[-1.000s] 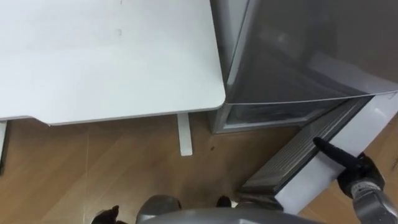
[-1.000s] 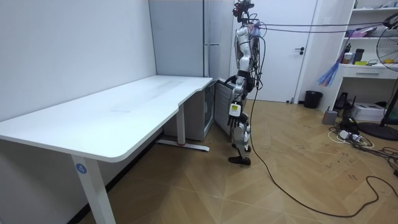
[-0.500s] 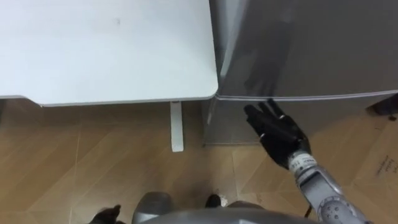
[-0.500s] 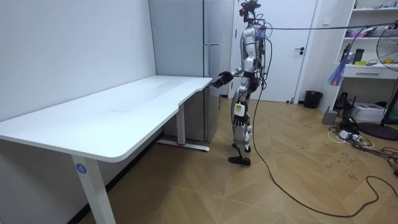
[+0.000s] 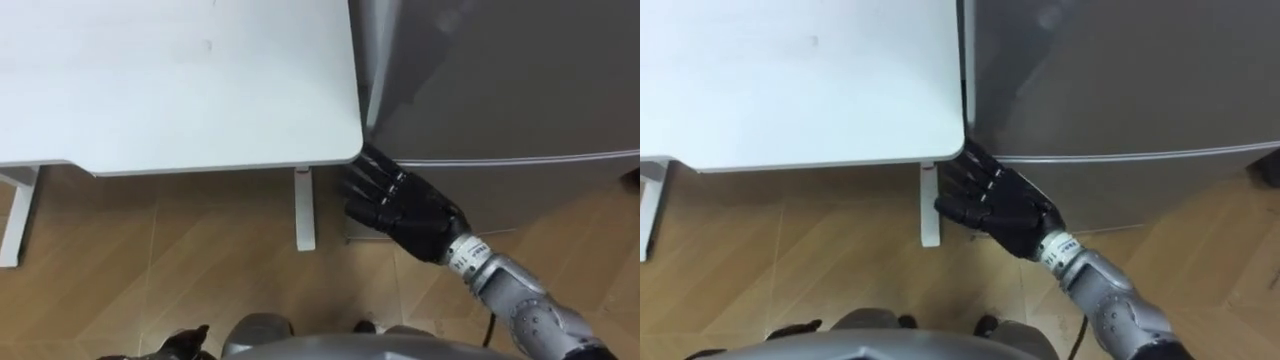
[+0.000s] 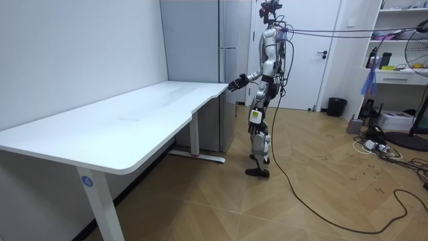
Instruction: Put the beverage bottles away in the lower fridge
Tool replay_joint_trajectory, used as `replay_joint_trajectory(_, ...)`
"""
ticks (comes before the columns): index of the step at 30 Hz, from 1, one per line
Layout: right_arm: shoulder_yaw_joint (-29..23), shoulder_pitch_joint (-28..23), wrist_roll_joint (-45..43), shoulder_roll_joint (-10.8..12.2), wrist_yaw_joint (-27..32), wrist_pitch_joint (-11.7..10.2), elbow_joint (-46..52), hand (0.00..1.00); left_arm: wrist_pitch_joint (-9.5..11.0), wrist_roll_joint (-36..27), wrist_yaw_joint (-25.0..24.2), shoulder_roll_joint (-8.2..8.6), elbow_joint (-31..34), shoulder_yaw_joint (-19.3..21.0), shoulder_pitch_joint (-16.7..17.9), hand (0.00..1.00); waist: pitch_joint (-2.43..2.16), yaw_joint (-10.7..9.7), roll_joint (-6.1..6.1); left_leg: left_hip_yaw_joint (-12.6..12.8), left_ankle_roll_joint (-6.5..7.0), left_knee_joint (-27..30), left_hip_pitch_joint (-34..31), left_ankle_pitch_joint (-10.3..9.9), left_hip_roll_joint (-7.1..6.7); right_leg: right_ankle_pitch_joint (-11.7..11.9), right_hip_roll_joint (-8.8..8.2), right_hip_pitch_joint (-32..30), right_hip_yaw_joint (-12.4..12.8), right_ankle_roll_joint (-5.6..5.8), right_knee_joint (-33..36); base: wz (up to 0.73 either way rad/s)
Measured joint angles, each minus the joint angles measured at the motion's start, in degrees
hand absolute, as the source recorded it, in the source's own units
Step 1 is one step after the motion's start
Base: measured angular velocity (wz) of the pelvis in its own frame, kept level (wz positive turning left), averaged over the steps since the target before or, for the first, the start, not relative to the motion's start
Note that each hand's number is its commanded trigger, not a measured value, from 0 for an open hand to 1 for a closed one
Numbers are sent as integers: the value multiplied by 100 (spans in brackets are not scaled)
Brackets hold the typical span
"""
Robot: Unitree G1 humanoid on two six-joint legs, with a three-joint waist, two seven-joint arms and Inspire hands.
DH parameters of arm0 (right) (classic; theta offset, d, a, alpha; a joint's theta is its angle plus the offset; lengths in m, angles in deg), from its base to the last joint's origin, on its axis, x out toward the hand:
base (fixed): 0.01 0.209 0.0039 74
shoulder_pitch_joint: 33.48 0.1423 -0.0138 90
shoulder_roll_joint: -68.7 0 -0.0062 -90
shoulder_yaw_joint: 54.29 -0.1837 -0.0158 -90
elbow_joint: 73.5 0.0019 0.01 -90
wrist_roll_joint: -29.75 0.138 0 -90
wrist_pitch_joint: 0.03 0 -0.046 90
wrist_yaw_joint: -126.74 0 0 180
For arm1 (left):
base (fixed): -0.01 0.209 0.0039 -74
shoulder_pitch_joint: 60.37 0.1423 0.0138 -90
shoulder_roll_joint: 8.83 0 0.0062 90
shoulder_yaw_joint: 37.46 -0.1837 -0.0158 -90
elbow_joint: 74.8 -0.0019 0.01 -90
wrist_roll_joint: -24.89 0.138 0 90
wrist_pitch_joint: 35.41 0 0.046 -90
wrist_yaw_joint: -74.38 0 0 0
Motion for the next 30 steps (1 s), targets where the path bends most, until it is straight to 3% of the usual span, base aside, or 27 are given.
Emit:
replay_joint_trajectory(4,-100,12,-188,44,-504,44,-476,0,3,7,47,-2,-11,86,33,0,8,-42,-50,10,1,3,32,-1,4,-10,-10,98,-81,16,-61,11)
replay_joint_trajectory(7,-224,-6,-974,185,-920,171,-953,0,7,56,61,-2,-7,377,110,0,20,-149,-109,10,19,7,35,10,5,-35,-11,239,-192,50,-161,31)
replay_joint_trajectory(11,-525,23,-1993,234,-1062,215,-2174,0,6,58,92,-2,-24,705,186,0,-16,-132,-174,-11,36,-10,51,9,-35,-51,-50,292,-260,85,-201,15)
replay_joint_trajectory(15,-939,-5,-2663,247,-883,278,-3577,0,-4,62,122,-3,-57,833,298,0,-17,-146,-180,-136,102,-99,193,-31,-101,-92,-95,543,-373,165,-295,18)
replay_joint_trajectory(19,-1113,48,-2963,280,-562,325,-4169,0,-41,61,189,-11,-65,1065,377,0,-24,-161,-238,-190,109,-208,346,-29,-140,-115,-105,716,-429,201,-328,11)
replay_joint_trajectory(21,-1453,80,-3100,434,-314,338,-4554,0,-98,68,244,23,-116,1228,398,0,-18,-221,-266,-312,109,-225,428,-30,-183,-127,-104,893,-493,224,-441,30)
replay_joint_trajectory(30,-1825,256,-3316,674,426,547,-5196,0,-330,58,495,184,-125,1630,548,0,-15,-271,-276,-474,110,-263,562,-30,-251,-182,-74,1081,-381,237,-603,15)
